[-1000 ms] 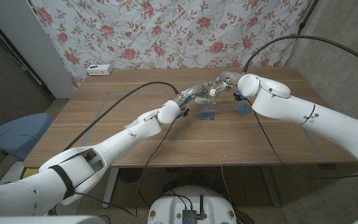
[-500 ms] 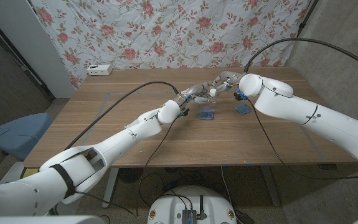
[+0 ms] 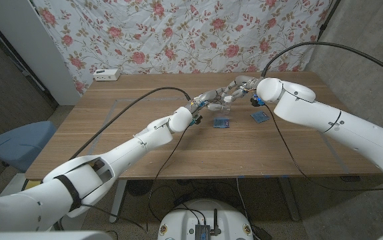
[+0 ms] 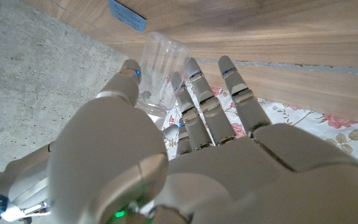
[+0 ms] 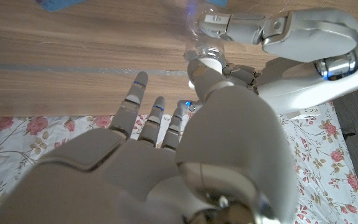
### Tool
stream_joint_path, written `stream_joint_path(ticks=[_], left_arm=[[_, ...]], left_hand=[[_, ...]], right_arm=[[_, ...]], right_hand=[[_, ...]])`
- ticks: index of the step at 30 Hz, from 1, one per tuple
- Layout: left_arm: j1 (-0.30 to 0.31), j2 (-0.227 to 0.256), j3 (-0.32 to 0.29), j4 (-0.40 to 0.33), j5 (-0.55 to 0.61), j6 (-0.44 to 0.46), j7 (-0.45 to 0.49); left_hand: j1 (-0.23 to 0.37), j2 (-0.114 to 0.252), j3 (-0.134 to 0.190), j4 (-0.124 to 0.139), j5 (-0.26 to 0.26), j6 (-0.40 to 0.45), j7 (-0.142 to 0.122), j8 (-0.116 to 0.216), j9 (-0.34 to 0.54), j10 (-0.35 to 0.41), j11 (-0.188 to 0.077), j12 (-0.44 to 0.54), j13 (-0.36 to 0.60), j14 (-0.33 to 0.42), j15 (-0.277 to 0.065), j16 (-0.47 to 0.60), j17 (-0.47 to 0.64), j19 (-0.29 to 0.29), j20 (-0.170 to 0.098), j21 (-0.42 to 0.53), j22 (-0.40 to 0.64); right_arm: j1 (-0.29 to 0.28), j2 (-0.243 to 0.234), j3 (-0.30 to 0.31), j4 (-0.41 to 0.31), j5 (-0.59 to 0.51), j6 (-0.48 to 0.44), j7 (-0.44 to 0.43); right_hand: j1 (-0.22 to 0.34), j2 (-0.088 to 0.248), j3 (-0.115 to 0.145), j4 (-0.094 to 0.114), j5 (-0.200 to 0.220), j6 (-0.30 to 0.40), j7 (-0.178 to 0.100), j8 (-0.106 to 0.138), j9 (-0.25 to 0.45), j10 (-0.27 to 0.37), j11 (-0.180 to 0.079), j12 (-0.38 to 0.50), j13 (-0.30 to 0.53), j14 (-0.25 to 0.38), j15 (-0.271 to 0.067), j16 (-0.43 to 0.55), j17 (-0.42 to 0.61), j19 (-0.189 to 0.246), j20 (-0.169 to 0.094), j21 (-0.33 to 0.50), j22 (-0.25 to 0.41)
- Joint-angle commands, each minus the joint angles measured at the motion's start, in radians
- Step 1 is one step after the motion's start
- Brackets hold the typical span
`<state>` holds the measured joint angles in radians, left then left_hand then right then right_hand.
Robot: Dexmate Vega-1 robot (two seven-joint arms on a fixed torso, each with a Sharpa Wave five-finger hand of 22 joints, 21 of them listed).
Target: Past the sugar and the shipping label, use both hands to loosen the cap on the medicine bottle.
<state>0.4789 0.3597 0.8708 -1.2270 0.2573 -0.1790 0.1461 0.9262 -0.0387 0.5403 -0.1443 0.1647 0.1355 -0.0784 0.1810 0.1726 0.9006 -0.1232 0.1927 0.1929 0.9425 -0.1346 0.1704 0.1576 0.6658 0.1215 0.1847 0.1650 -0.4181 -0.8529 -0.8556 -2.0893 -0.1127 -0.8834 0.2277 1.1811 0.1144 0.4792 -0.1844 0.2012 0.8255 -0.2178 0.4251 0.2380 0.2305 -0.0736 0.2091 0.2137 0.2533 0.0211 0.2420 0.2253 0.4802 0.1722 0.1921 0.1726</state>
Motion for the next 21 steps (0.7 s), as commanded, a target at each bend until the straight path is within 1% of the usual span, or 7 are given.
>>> stream_joint_path(ticks=[1, 4, 8, 9, 12, 19, 21], left_arm=[[-0.004, -0.004, 0.002, 0.011, -0.004, -0.007, 0.002], [-0.004, -0.003, 0.003, 0.009, -0.004, -0.005, 0.001], [-0.001, -0.002, 0.002, 0.005, -0.003, -0.003, 0.004], [0.0, -0.001, 0.002, 0.003, -0.002, -0.001, 0.004], [0.003, 0.003, 0.002, -0.004, -0.001, 0.003, 0.004], [0.008, 0.007, 0.0, -0.016, 0.001, 0.01, 0.006], [0.01, 0.008, 0.0, -0.019, 0.001, 0.011, 0.006]], left_hand=[[-0.001, 0.01, 0.012, 0.001, 0.009, 0.005, -0.001, 0.004, 0.002, 0.023, -0.019, 0.004, 0.006, -0.004, -0.038, 0.004, 0.004, -0.003, 0.0, 0.001, 0.002], [-0.002, 0.01, 0.012, 0.001, 0.009, 0.004, 0.0, 0.004, 0.002, 0.023, -0.018, 0.004, 0.006, -0.003, -0.035, 0.005, 0.004, -0.004, 0.0, 0.001, 0.002], [-0.001, 0.009, 0.013, 0.0, 0.009, 0.005, -0.001, 0.004, 0.002, 0.023, -0.017, 0.004, 0.006, -0.004, -0.036, 0.005, 0.004, -0.003, 0.0, 0.001, 0.002], [-0.001, 0.009, 0.013, 0.0, 0.009, 0.005, -0.001, 0.004, 0.002, 0.022, -0.017, 0.003, 0.006, -0.004, -0.036, 0.004, 0.004, -0.003, 0.0, 0.001, 0.002], [-0.002, 0.01, 0.013, 0.0, 0.009, 0.004, 0.0, 0.004, 0.002, 0.022, -0.016, 0.003, 0.006, -0.003, -0.036, 0.005, 0.004, -0.004, 0.0, 0.001, 0.002], [-0.001, 0.01, 0.014, -0.001, 0.009, 0.004, -0.001, 0.004, 0.002, 0.021, -0.017, 0.003, 0.006, -0.004, -0.034, 0.004, 0.004, -0.003, 0.001, 0.001, 0.002], [-0.001, 0.01, 0.015, -0.001, 0.009, 0.005, -0.001, 0.004, 0.002, 0.022, -0.017, 0.004, 0.006, -0.004, -0.035, 0.004, 0.003, -0.004, 0.0, 0.001, 0.002]], right_arm=[[0.014, -0.002, 0.006, 0.012, 0.022, 0.019, 0.035], [0.014, -0.004, 0.009, 0.013, 0.03, 0.022, 0.041], [0.015, -0.006, 0.011, 0.011, 0.035, 0.021, 0.047], [0.015, -0.007, 0.012, 0.01, 0.037, 0.023, 0.049], [0.015, -0.01, 0.013, 0.008, 0.041, 0.023, 0.053], [0.015, -0.017, 0.02, 0.001, 0.057, 0.02, 0.065], [0.014, -0.019, 0.023, -0.001, 0.061, 0.019, 0.066]], right_hand=[[0.004, -0.012, -0.005, 0.002, -0.002, -0.02, -0.002, -0.013, -0.003, -0.018, 0.004, -0.008, 0.0, -0.012, 0.003, -0.002, 0.003, -0.005, 0.005, -0.002, 0.002], [0.003, -0.024, -0.017, 0.008, -0.005, -0.061, -0.002, -0.04, -0.012, -0.037, 0.006, -0.013, -0.001, -0.025, 0.012, -0.005, 0.004, -0.014, 0.014, -0.002, 0.002], [0.001, -0.034, -0.028, 0.011, -0.01, -0.094, -0.002, -0.063, -0.019, -0.055, 0.008, -0.016, -0.001, -0.035, 0.025, -0.008, 0.004, -0.019, 0.021, -0.002, 0.002], [-0.001, -0.039, -0.035, 0.013, -0.012, -0.115, -0.002, -0.077, -0.022, -0.059, 0.01, -0.015, -0.001, -0.037, 0.03, -0.008, 0.004, -0.02, 0.022, -0.001, 0.002], [-0.003, -0.042, -0.04, 0.015, -0.014, -0.133, -0.003, -0.089, -0.025, -0.07, 0.014, -0.017, -0.001, -0.043, 0.032, -0.009, 0.004, -0.023, 0.026, -0.001, 0.001], [-0.012, -0.05, -0.055, 0.02, -0.018, -0.181, -0.002, -0.122, -0.03, -0.097, 0.03, -0.019, 0.0, -0.062, 0.048, -0.015, 0.005, -0.036, 0.037, -0.003, 0.001], [-0.019, -0.055, -0.063, 0.023, -0.02, -0.202, -0.002, -0.136, -0.032, -0.103, 0.037, -0.018, 0.0, -0.069, 0.052, -0.017, 0.004, -0.04, 0.039, -0.003, 0.001]])
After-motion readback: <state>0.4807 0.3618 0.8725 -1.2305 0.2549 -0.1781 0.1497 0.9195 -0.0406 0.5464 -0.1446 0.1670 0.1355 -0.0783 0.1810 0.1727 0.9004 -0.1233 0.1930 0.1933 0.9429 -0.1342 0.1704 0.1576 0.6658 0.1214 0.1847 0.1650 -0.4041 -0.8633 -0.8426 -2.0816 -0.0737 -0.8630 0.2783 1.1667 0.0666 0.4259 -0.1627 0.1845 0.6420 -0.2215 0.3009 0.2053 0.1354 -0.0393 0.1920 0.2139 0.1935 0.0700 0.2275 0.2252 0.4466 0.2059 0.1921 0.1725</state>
